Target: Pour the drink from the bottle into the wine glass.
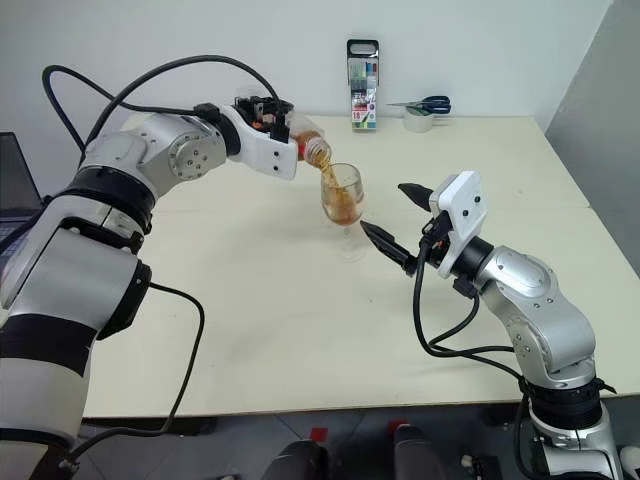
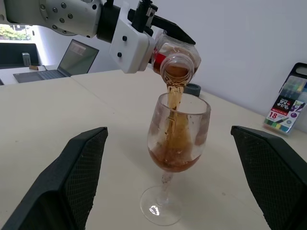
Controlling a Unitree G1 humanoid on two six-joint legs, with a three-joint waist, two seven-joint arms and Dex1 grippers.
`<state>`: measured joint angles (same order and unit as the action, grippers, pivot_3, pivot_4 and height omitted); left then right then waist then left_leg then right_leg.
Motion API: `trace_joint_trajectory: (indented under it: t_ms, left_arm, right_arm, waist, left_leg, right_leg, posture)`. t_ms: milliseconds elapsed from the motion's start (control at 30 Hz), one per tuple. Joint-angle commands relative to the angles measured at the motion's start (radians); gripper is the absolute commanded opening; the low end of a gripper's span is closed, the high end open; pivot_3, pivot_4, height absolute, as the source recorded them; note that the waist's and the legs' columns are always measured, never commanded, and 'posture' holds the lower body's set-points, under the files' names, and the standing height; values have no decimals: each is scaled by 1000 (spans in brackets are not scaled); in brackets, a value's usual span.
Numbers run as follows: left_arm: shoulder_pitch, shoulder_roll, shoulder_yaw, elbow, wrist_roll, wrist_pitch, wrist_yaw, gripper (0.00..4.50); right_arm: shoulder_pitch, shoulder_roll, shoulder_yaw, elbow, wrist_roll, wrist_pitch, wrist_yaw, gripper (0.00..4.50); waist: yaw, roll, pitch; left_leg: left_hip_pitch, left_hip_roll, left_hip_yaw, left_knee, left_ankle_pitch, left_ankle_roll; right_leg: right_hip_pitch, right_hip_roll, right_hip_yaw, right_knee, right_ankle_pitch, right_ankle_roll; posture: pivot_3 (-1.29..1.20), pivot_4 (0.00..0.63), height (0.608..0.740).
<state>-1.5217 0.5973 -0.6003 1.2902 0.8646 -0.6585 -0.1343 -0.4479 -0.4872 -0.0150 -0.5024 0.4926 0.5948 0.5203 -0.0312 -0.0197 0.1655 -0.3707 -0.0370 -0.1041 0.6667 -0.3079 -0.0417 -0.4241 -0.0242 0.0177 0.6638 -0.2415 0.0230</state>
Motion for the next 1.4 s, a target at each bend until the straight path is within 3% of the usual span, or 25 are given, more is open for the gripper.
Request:
trace_joint_trajectory:
  t_ms: [33, 267, 467, 633, 767, 1100, 1200, 1400]
  left_arm:
    - [-43, 8, 26, -4, -33, 9, -6, 1714]
    - [-19, -4, 80, -5, -110, 14, -79, 1714]
    - [18, -28, 185, -23, -259, 15, -216, 1714]
    - [64, -54, 317, -65, -443, 37, -392, 1714]
    - [144, -82, 462, -164, -625, 186, -468, 1714]
    - [544, -75, 846, -636, -955, 806, -248, 1714]
    - [637, -92, 899, -709, -1015, 843, -230, 1714]
    - [765, -134, 889, -769, -1038, 827, -236, 1714]
  right_arm:
    - [-12, 0, -18, -26, 3, -12, -5, 4415]
    - [-6, 2, -20, -27, 7, -8, -7, 4415]
    - [-7, 5, -13, -21, 10, -9, 1, 4415]
    - [-16, 12, -6, -16, 16, -6, 7, 4415]
    - [-24, 8, 4, -17, 26, -3, 36, 4415]
    - [149, -108, 31, -96, 58, -55, 233, 4415]
    - [179, -106, 35, -97, 68, -59, 254, 4415]
    - [163, -72, 42, -93, 78, -32, 219, 4415]
  waist:
    - [0, 0, 0]
    - [0, 0, 0]
    - [0, 0, 0]
    - [-1, 0, 0]
    - [-1, 0, 0]
    - [-14, 0, 0]
    - [-4, -1, -1]
    - [6, -2, -1]
  left_leg:
    - [0, 0, 0, 0, 0, 0]
    - [0, 0, 0, 1, 0, 0]
    - [0, 0, 0, 2, 0, 0]
    - [-1, 0, 0, 4, 0, 0]
    - [-4, 0, -3, 9, 0, 0]
    - [-3, 5, -7, 13, 0, 0]
    - [-3, 5, -7, 14, 0, 0]
    - [2, 4, -6, 14, 0, 0]
  right_leg:
    - [0, 0, 0, 0, 0, 0]
    - [0, 0, 0, 0, 0, 0]
    - [0, 0, 0, 1, 0, 0]
    - [0, 0, 0, 2, 0, 0]
    - [-1, 0, -2, 3, 0, 0]
    - [-2, -2, 1, 12, -1, 1]
    - [-2, -2, 0, 13, -1, 1]
    - [3, -4, 1, 13, -1, 1]
  posture:
    - [0, 150, 740]
    - [0, 150, 740]
    - [0, 150, 740]
    - [0, 150, 740]
    - [0, 150, 740]
    - [0, 150, 740]
    - [0, 150, 740]
    - [0, 150, 740]
